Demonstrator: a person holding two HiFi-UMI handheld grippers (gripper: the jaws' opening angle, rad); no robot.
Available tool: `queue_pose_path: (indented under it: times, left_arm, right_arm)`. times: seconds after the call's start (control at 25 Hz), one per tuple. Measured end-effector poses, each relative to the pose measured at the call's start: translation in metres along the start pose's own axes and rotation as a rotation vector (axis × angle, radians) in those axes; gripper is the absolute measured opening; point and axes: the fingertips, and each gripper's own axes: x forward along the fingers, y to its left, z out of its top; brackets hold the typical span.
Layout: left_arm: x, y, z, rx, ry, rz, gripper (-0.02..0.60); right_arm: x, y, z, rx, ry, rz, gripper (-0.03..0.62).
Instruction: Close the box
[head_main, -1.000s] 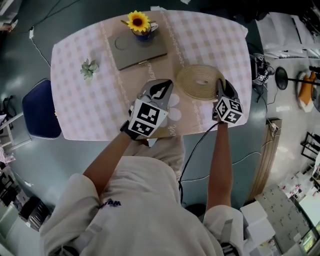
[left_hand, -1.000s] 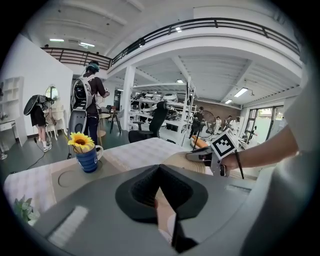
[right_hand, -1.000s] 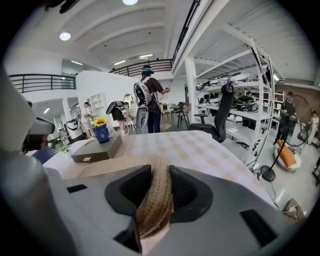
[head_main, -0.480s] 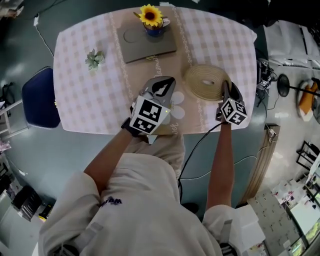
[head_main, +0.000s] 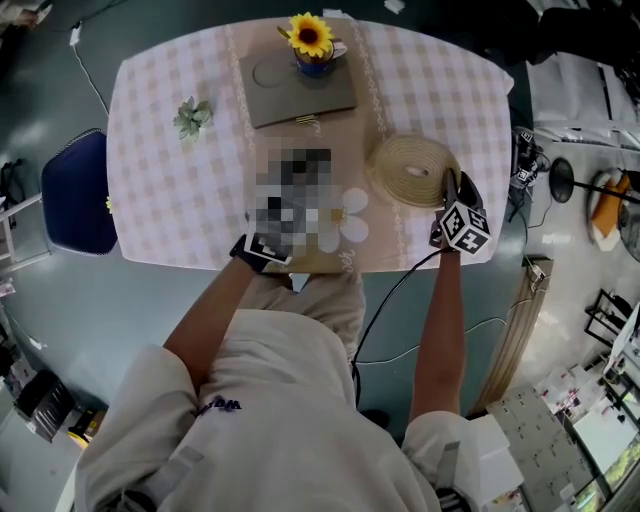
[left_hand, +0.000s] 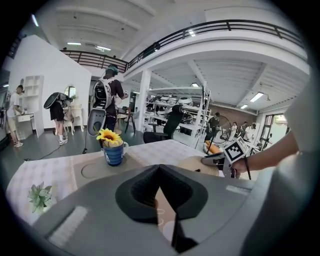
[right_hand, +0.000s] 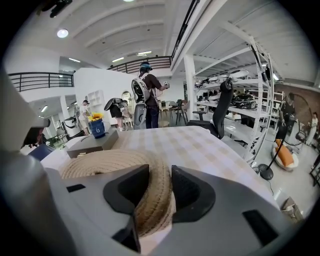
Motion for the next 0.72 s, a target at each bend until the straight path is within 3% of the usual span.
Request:
queue_pose_path:
  times: [0.16, 0.4, 0.72]
  left_arm:
    - [0.000, -0.012, -0.003, 0.000, 0.004, -0.027, 0.002]
    - [-0.020, -0.070, -0.004, 0.028, -0.001, -0.149, 0.002]
    - [-0.071, -0.074, 0.014, 0.048, -0.083, -0.201, 0.002]
  right_arm:
    - [0.003, -0.001, -0.002, 0.032, 0.012, -0.002, 0.143]
    - [-0.006, -0.004, 0.001, 0.079, 0.073, -0.003, 0.153]
    - [-0.086, 0.026, 0.011, 0.126, -0.068, -0.130, 0.183]
